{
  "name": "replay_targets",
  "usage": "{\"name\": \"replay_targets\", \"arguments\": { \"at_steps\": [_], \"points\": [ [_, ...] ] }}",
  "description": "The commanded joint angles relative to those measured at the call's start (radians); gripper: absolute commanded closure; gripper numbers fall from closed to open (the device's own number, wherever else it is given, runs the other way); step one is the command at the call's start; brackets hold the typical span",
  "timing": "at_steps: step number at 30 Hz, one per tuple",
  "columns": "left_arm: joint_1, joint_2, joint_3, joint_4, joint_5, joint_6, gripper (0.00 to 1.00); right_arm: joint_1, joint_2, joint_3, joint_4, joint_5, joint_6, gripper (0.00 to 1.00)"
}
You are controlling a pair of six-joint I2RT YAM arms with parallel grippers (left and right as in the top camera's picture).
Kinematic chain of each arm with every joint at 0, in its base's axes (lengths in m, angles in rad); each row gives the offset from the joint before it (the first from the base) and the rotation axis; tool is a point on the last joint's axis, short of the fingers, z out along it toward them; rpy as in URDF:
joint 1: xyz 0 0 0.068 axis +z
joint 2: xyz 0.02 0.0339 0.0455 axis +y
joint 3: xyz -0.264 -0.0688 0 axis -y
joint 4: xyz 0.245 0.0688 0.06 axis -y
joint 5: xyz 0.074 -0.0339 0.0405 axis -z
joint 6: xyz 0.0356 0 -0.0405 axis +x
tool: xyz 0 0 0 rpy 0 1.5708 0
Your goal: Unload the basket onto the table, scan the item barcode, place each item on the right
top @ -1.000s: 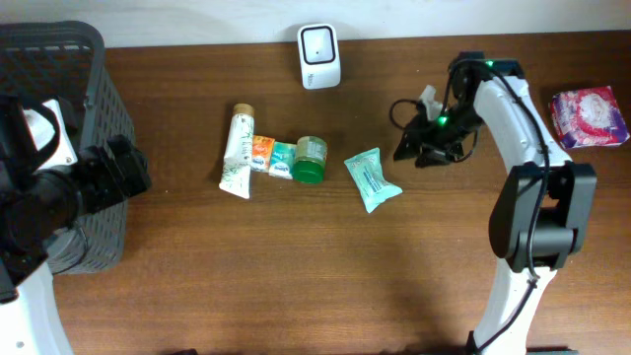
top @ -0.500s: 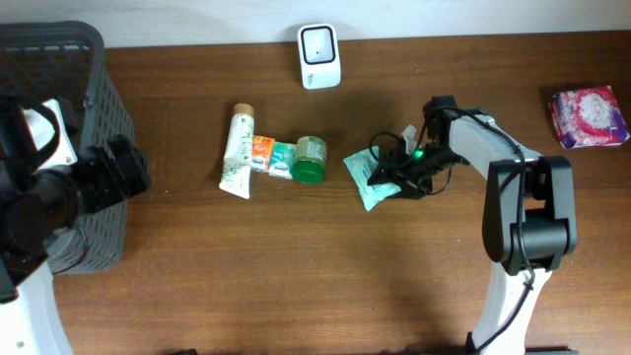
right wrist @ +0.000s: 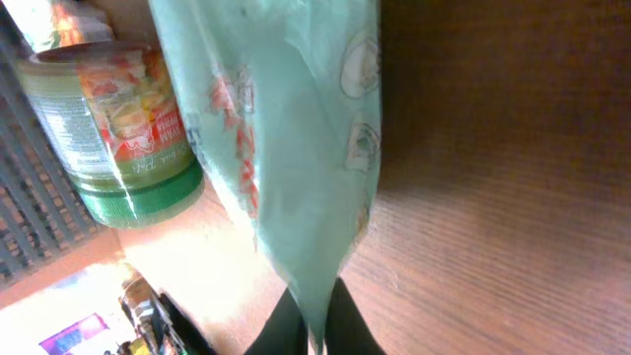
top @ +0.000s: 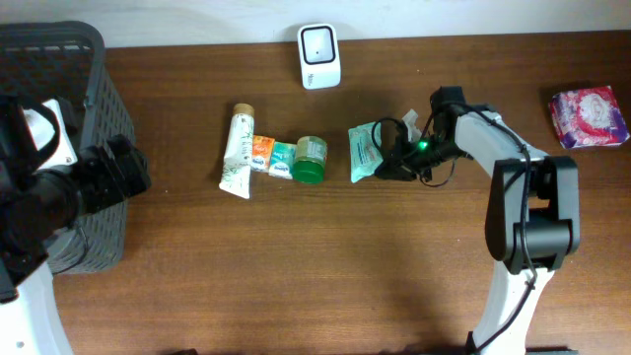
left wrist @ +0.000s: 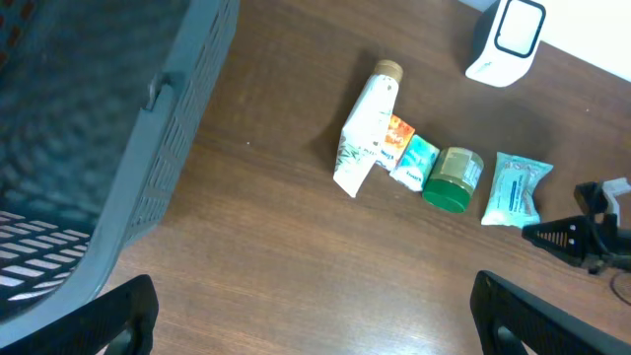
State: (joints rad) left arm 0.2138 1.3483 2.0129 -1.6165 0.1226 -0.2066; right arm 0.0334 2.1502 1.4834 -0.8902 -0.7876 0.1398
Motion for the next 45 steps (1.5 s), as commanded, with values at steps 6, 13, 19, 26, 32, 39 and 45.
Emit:
{"name": "replay_targets", "arguments": {
  "at_steps": [6, 13, 19, 26, 32, 39, 45],
  "points": [
    [0.005, -0.002, -0.002, -0.001, 0.000, -0.009, 0.01, -0.001, 0.005, 0.109, -0.159, 0.143, -0.090, 0.90],
    [0.005, -0.002, -0.002, -0.001, 0.000, -0.010, 0.01, 0.015, 0.005, 0.098, -0.116, 0.028, 0.399, 0.96],
    [0.005, -0.002, -0.002, -0.001, 0.000, -0.010, 0.01, 0.115, 0.005, 0.091, -0.016, 0.052, 0.765, 0.64],
    [0.005, -0.002, -0.002, -0.001, 0.000, -0.010, 0.01, 0.163, 0.005, 0.066, 0.148, 0.381, 0.909, 0.52],
    [0.005, -0.002, -0.002, -0.001, 0.000, -0.009, 0.01, 0.159, 0.005, 0.066, 0.140, 0.630, 0.821, 0.52],
    [0.005, -0.002, -0.002, -0.001, 0.000, -0.010, 0.01, 0.095, 0.004, 0.120, 0.143, 0.452, 0.320, 0.48],
    [0.005, -0.002, -0.002, -0.001, 0.000, -0.010, 0.01, 0.002, 0.004, 0.122, 0.208, 0.372, 0.312, 0.36]
  ]
}}
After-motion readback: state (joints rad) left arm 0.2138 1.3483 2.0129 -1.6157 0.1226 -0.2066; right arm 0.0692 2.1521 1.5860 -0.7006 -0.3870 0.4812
